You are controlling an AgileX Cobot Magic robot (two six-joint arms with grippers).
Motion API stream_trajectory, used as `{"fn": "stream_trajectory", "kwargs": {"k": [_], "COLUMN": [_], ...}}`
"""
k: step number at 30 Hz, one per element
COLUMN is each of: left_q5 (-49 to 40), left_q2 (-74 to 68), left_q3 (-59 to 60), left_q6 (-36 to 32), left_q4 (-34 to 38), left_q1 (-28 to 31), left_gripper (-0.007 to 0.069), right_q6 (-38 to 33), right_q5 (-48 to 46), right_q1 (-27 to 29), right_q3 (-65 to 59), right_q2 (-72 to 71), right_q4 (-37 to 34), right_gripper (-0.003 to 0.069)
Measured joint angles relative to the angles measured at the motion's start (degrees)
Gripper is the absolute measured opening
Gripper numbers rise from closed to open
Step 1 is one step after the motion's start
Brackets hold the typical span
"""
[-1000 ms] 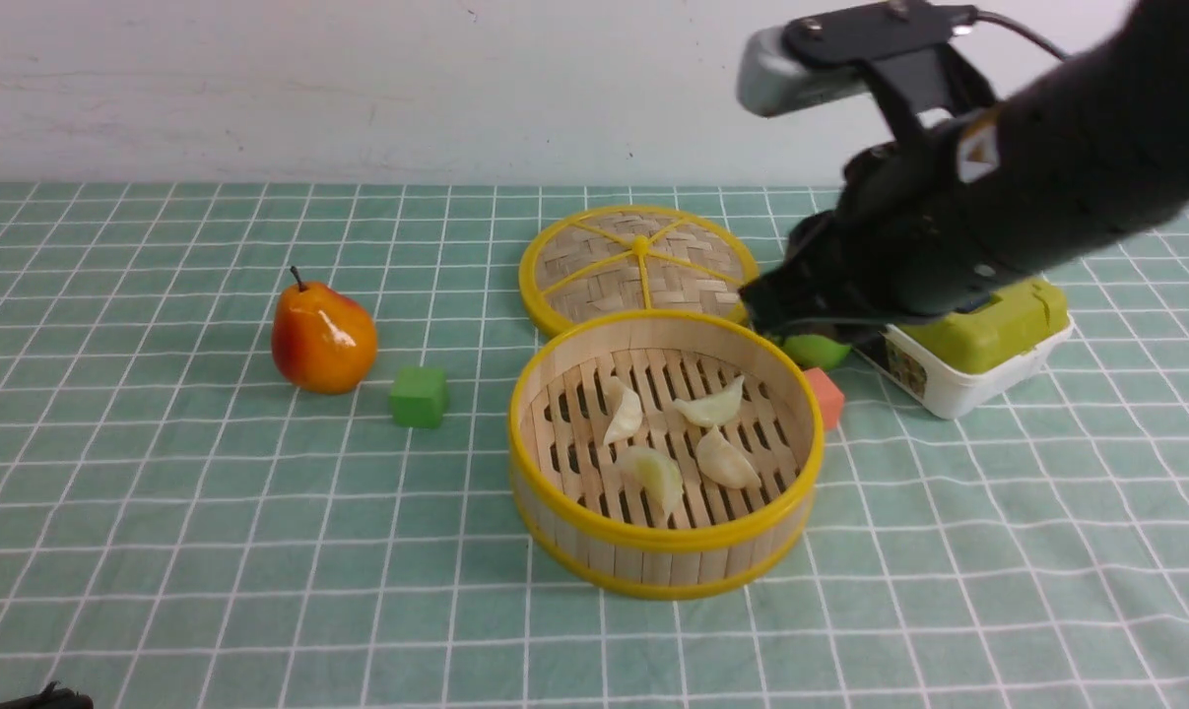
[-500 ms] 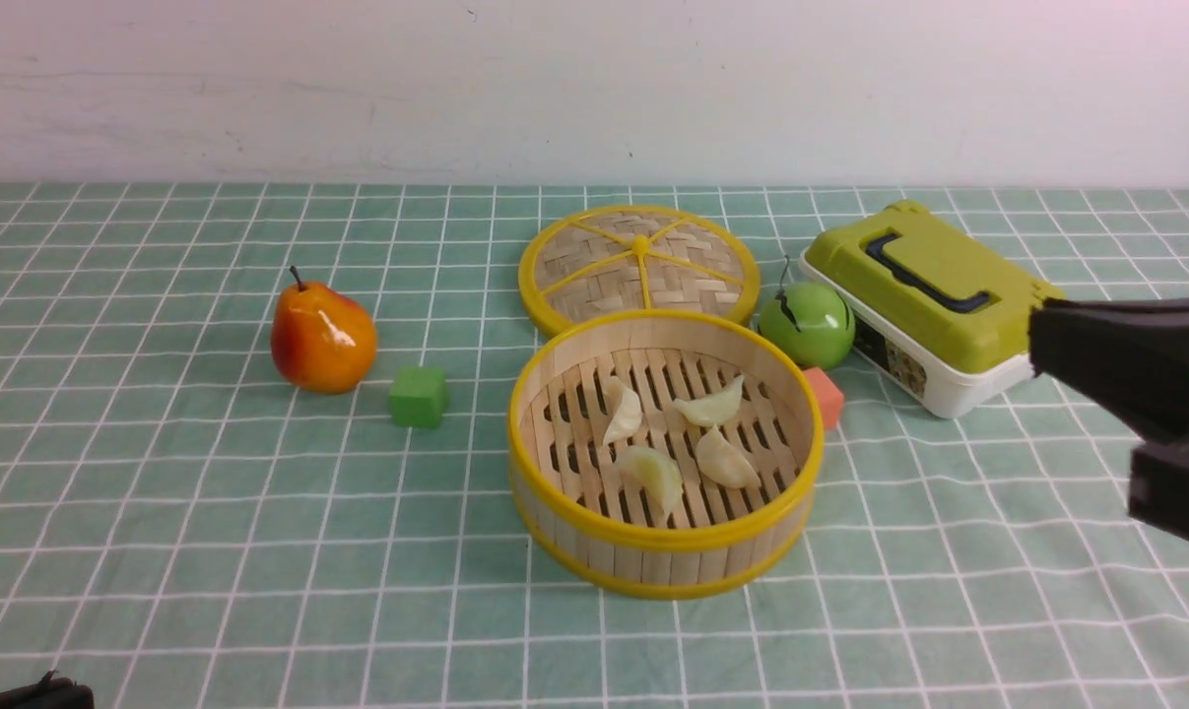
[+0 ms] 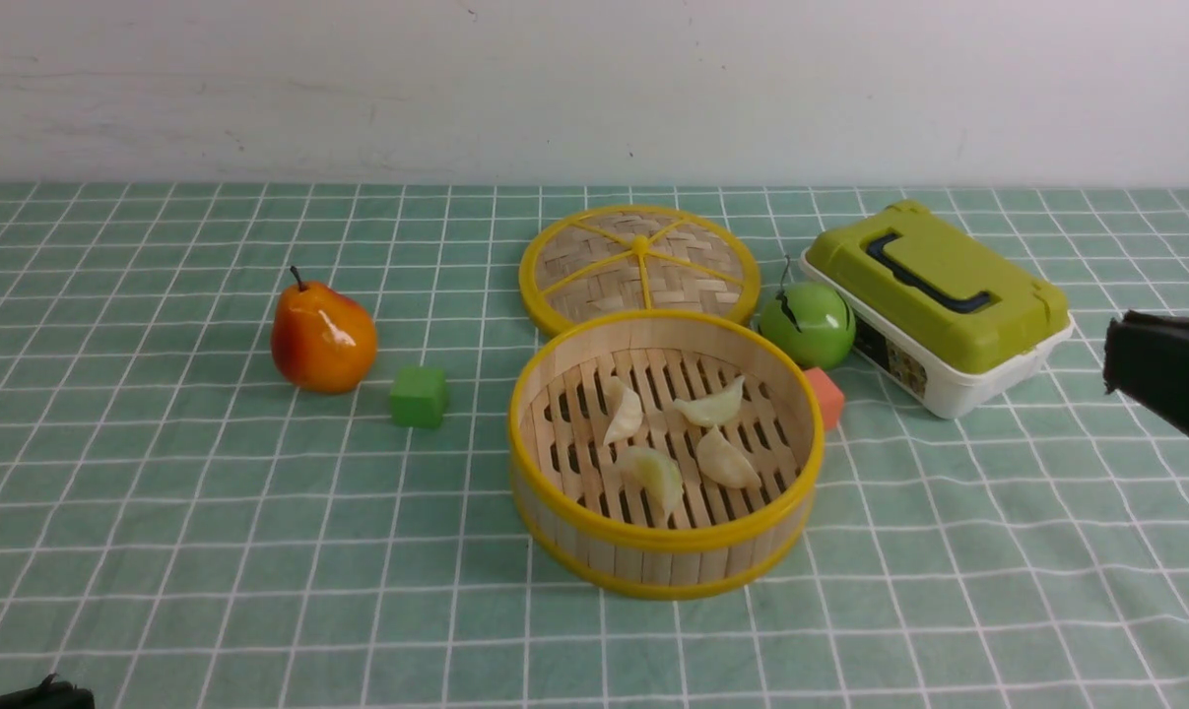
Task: Put the dumplings into the steamer on the table with the blue tablecloth.
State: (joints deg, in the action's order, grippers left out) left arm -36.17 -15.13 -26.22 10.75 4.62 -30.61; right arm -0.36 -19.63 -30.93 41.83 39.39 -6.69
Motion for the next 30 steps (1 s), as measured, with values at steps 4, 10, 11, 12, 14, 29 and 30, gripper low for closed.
{"fn": "stream_trajectory", "kwargs": {"k": [4, 10, 11, 12, 14, 29, 30], "left_q5": [-0.06, -0.12, -0.12, -0.17, -0.17, -0.22, -0.22], "left_q2": [0.00, 0.00, 0.00, 0.00, 0.00, 0.00, 0.00], "left_q3": [0.00, 0.00, 0.00, 0.00, 0.00, 0.00, 0.00], "left_q6": [0.06, 0.06, 0.06, 0.06, 0.06, 0.06, 0.06], "left_q4": [0.05, 0.05, 0.05, 0.05, 0.05, 0.05, 0.05], "left_q1": [0.00, 0.00, 0.00, 0.00, 0.00, 0.00, 0.00], "left_gripper": [0.0035, 0.0038, 0.0038, 0.0038, 0.0038, 0.0046, 0.0046], "right_q6": [0.00, 0.00, 0.00, 0.00, 0.36, 10.07, 10.07], "right_q5": [1.71, 15.01, 18.39, 21.52, 25.77, 4.81, 4.28], "right_q1": [0.09, 7.70, 9.42, 11.74, 17.24, 30.37, 30.37], "right_q3": [-3.12, -21.51, -24.71, -28.67, -36.34, -43.35, -43.35], "right_q2": [-1.62, -13.84, -16.27, -19.34, -26.00, -39.94, -39.94], "right_q4": [-0.13, 0.66, 0.66, 0.66, 0.66, 5.85, 5.85], "right_gripper": [-0.0011, -0.0022, -0.0022, -0.0022, -0.0022, -0.0022, -0.0022]}}
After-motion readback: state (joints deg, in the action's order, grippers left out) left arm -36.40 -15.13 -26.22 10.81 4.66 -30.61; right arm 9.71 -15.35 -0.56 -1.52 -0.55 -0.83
